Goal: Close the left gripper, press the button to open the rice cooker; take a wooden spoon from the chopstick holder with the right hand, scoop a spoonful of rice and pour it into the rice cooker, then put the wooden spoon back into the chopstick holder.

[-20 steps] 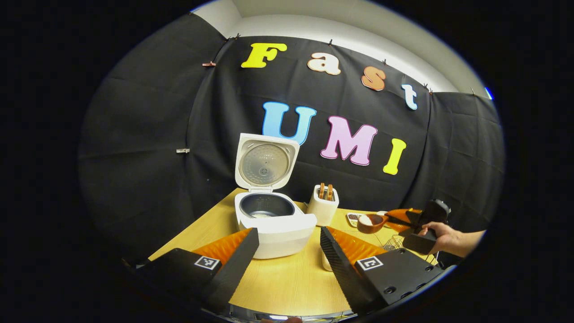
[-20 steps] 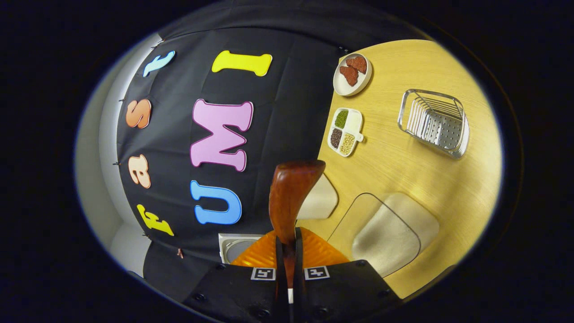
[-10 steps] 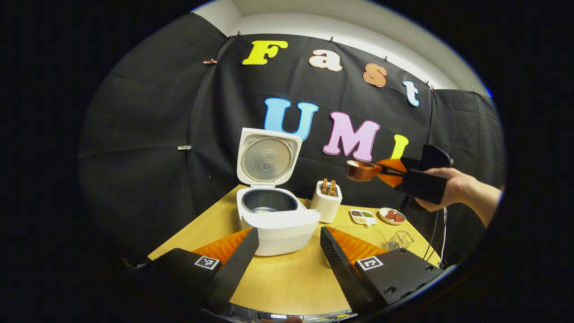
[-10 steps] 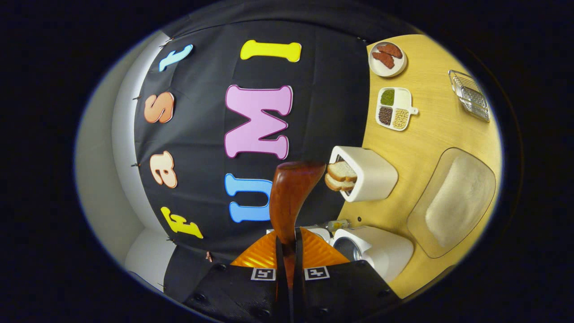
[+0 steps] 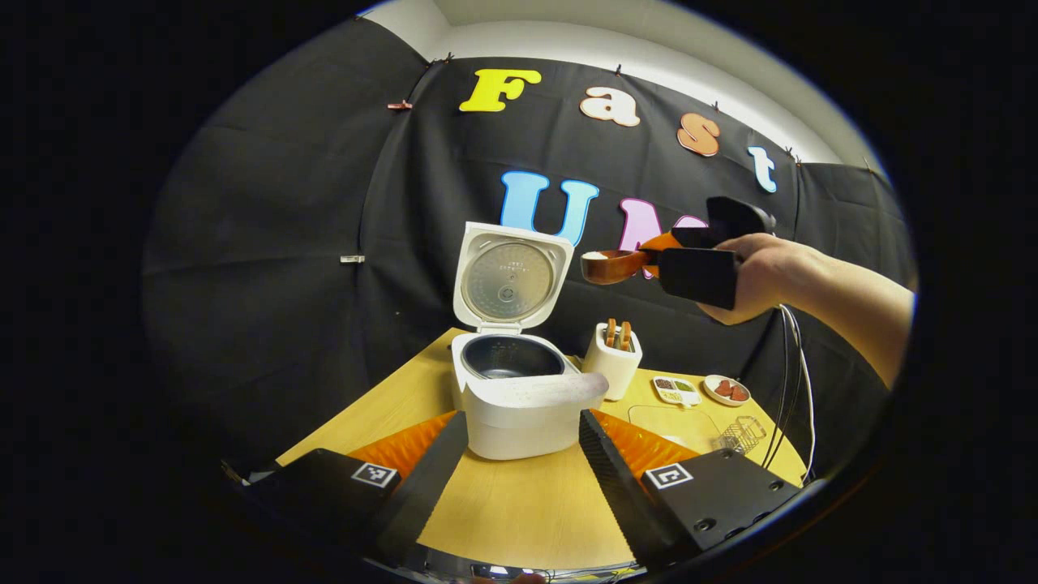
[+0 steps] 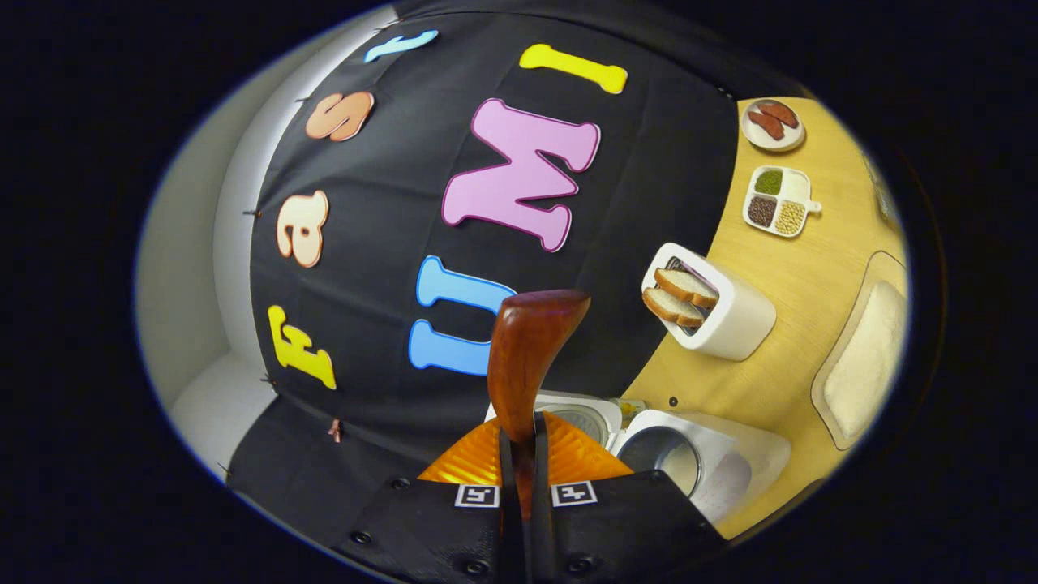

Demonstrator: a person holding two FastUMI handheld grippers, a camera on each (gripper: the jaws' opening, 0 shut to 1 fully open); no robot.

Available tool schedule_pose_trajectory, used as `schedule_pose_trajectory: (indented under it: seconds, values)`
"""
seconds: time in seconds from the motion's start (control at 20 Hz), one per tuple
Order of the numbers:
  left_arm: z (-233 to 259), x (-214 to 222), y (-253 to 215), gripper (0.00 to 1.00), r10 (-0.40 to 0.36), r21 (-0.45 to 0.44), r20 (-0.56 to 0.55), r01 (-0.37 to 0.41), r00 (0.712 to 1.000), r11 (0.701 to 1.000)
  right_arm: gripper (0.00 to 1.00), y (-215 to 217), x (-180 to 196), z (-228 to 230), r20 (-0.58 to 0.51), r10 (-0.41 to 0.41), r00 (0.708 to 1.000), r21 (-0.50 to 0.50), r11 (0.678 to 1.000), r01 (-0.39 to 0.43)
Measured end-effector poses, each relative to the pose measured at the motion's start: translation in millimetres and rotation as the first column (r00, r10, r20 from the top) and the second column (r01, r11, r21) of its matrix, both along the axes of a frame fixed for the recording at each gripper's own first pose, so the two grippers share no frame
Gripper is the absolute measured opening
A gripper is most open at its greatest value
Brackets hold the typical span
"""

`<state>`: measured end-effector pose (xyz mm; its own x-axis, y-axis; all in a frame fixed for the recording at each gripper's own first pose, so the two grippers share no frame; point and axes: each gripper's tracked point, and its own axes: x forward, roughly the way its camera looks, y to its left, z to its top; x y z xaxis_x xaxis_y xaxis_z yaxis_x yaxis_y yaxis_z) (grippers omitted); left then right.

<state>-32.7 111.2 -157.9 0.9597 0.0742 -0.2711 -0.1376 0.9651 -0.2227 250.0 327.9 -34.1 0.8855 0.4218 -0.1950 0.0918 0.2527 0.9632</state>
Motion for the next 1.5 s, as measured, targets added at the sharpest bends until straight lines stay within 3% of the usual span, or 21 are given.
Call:
schedule_pose_trajectory:
  seconds: [0.2, 0.4, 0.65, 0.95, 1.35, 1.5]
  values:
    - [-9, -4, 15, 0.95, 0.034, -0.005, -0.011, -0.035, 0.999, 0.999, 0.08, 28, 17, -7, 0.061, 0.033, 0.998, -0.179, 0.984, -0.022]
    - [-18, -11, 29, 0.95, 0.070, -0.023, -0.035, -0.071, 0.997, 0.997, 0.08, 53, 24, -17, 0.113, 0.104, 0.988, -0.356, 0.933, -0.058]
    - [-28, -17, 44, 0.95, 0.094, -0.017, -0.060, -0.095, 0.994, 0.995, 0.08, 85, 26, -26, 0.161, 0.204, 0.966, -0.518, 0.850, -0.093]
    - [-28, -22, 50, 0.95, 0.112, -0.021, -0.066, -0.113, 0.992, 0.993, 0.08, 113, 18, -36, 0.210, 0.336, 0.918, -0.673, 0.731, -0.114]
    - [-32, -36, 48, 0.95, 0.119, -0.028, -0.080, -0.121, 0.990, 0.992, 0.08, 136, 0, -21, 0.316, 0.513, 0.798, -0.848, 0.529, -0.004]
    - [-34, -43, 47, 0.95, 0.121, -0.031, -0.087, -0.124, 0.989, 0.992, 0.08, 153, -8, -11, 0.343, 0.602, 0.721, -0.898, 0.435, 0.064]
